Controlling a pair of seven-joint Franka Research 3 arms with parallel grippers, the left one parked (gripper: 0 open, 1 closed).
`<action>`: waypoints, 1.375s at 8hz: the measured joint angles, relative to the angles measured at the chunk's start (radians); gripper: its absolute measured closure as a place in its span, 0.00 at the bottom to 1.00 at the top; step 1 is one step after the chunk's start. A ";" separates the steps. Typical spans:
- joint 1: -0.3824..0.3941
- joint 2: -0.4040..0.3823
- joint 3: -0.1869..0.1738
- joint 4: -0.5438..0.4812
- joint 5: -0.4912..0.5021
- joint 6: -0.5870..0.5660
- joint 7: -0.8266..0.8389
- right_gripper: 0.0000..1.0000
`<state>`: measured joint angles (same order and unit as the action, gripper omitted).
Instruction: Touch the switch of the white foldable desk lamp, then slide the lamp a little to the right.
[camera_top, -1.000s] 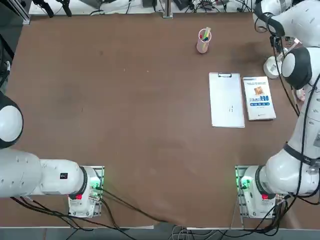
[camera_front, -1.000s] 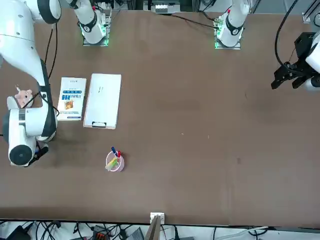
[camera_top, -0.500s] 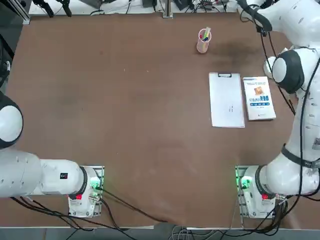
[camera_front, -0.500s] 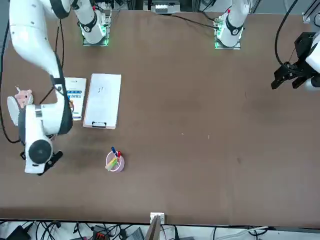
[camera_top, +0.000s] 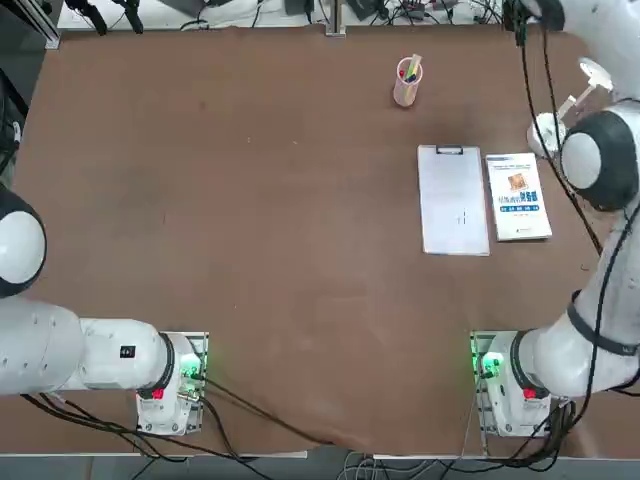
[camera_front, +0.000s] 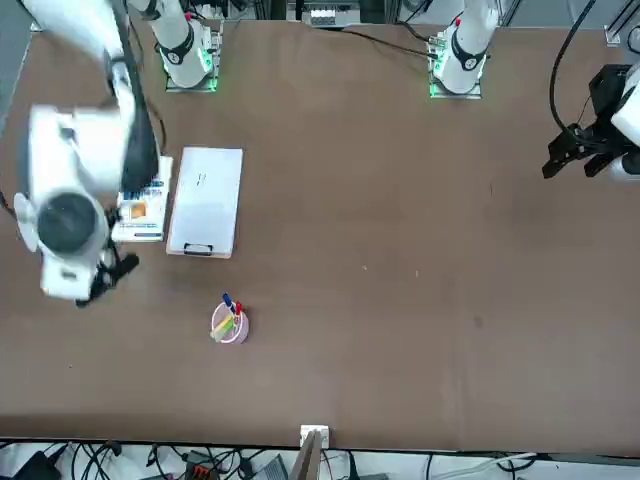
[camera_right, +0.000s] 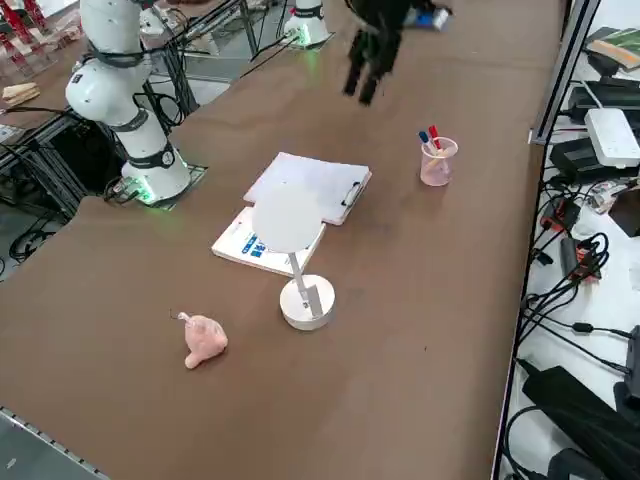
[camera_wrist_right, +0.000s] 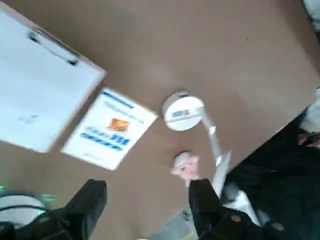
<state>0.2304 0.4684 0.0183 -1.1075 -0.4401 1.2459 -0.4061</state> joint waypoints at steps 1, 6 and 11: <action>0.003 -0.089 0.000 -0.043 0.079 -0.038 0.074 0.00; 0.002 -0.455 0.001 -0.314 0.395 -0.028 0.489 0.00; -0.133 -0.458 0.000 -0.330 0.458 0.183 0.558 0.00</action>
<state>0.0975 0.0099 0.0183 -1.4378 0.0174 1.4291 0.1519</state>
